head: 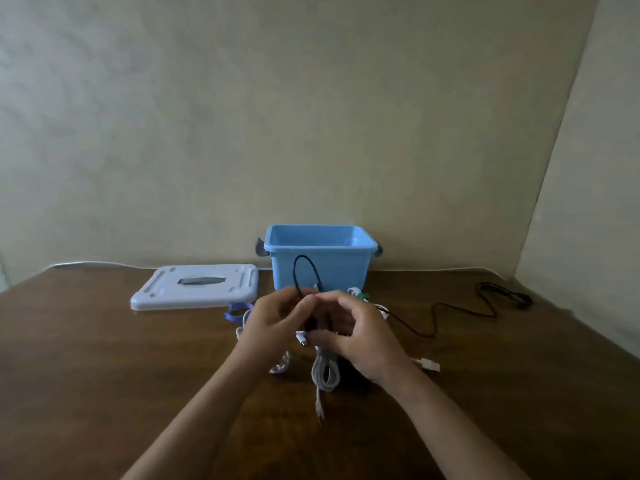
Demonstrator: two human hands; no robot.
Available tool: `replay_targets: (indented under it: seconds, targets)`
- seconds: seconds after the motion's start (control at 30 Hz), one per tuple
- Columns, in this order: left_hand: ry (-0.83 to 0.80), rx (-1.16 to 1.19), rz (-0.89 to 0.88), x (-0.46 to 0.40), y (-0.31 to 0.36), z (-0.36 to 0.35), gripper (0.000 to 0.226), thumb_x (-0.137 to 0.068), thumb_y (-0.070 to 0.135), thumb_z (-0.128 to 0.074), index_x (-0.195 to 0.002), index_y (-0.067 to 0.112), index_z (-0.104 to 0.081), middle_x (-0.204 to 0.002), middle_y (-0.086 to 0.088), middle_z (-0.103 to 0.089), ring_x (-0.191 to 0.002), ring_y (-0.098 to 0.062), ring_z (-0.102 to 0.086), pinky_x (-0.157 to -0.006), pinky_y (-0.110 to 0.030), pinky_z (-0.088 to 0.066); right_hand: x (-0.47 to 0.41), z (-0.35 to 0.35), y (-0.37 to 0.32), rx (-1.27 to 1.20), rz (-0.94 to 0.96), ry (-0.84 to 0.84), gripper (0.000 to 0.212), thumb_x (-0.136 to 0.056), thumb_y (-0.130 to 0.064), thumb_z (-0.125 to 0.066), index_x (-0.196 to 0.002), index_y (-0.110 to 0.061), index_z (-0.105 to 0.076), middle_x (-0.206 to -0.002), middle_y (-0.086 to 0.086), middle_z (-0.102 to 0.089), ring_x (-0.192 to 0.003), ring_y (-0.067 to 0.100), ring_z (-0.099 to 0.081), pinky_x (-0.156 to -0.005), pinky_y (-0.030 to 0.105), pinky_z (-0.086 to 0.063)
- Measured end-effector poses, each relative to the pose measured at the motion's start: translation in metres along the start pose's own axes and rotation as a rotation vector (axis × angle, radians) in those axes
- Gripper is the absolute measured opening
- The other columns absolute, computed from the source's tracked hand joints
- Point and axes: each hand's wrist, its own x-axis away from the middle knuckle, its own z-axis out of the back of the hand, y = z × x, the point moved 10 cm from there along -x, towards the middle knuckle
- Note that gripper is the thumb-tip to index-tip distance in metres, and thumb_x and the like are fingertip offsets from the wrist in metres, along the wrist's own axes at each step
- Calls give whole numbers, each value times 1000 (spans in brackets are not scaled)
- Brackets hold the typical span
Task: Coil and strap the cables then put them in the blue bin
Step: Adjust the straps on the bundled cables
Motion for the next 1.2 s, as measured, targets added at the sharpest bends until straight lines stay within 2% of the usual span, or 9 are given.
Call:
replay_targets:
  seconds: [0.1, 0.23, 0.33, 0.5, 0.67, 0.77, 0.93, 1.1, 1.2]
  targets:
    - [78, 96, 19, -2, -2, 12, 20, -101, 11, -53, -96, 3, -70, -83, -8, -74, -79, -22, -72, -69, -28, -58, 1, -10, -3, 41, 31, -19, 44, -83, -24, -83, -122, -33, -63, -108, -12, -74, -105, 3, -69, -97, 33, -56]
    - [179, 170, 47, -2, -4, 29, 24, -104, 9, -45, -97, 1, -66, -69, -7, -66, -63, -21, -64, -60, -27, -55, 3, 15, -7, 25, 72, 180, 27, -89, -21, -77, -105, -29, -56, -96, -9, -65, -92, 5, -69, -82, 26, -57]
    - [127, 170, 87, 0, -9, 20, 23, -106, 11, -41, -104, 4, -63, -61, -3, -54, -57, -18, -48, -53, -26, -41, 6, 28, -6, -39, 30, 288, 31, -96, -17, -68, -119, -29, -53, -109, -5, -60, -85, 6, -71, -72, 19, -56]
    - [22, 148, 125, 4, -6, -5, 26, -105, 29, -46, -108, 8, -60, -66, 5, -54, -56, -6, -51, -51, -18, -43, 3, 5, -2, 39, 22, 161, 25, -96, -15, -69, -115, -31, -68, -100, -9, -75, -77, 11, -73, -70, 27, -59]
    - [-14, 86, 117, 5, -10, -17, 34, -102, 38, -47, -108, 10, -66, -99, -8, -71, -94, -14, -69, -83, -29, -56, 9, -21, -13, 225, 125, 63, 34, -95, -11, -68, -125, -26, -65, -93, -23, -68, -88, -9, -67, -78, 12, -54]
    - [6, 121, 123, 5, -15, -17, 45, -103, 39, -41, -97, 6, -69, -87, -9, -71, -87, -20, -69, -80, -34, -56, 9, -26, -14, 258, 142, 57, 43, -94, -18, -70, -134, -30, -59, -98, -26, -66, -93, -12, -65, -86, 14, -54]
    - [123, 81, 78, 2, -9, 0, 50, -106, 37, -35, -90, 5, -71, -78, -9, -73, -75, -17, -70, -66, -25, -55, 4, -19, -9, 276, 75, 39, 20, -90, -32, -76, -101, -35, -59, -82, -20, -67, -81, -7, -65, -70, 14, -50]
    - [173, 148, 78, 1, -7, 10, 56, -107, 36, -32, -76, -1, -62, -72, -9, -69, -79, -20, -69, -79, -36, -54, 2, -15, 1, 512, 53, -37, 14, -96, -43, -65, -95, -30, -67, -79, -13, -68, -73, 1, -63, -61, 14, -38]
    - [110, 288, 66, 3, 3, 5, 49, -107, 34, -30, -71, 5, -47, -55, 2, -51, -60, -21, -60, -62, -32, -51, -2, -14, 14, 576, 40, -111, 24, -99, -45, -60, -85, -26, -67, -80, -7, -66, -74, 5, -59, -61, 23, -35]
